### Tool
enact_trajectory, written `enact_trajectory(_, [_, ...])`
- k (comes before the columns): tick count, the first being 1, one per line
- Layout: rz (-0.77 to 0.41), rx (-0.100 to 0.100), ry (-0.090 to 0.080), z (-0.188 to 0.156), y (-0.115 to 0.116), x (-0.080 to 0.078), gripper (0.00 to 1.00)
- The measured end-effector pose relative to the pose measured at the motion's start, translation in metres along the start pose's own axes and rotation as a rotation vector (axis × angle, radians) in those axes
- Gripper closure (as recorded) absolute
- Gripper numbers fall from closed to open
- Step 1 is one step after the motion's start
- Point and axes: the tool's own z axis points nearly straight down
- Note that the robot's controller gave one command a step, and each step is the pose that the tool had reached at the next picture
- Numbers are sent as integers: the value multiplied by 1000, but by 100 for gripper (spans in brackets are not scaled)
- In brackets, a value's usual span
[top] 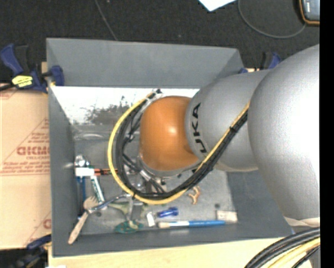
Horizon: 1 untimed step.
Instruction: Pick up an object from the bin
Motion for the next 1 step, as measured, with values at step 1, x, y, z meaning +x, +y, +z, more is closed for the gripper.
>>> enact_trajectory(1, [-20, -1, 0, 46, 37, -3, 100])
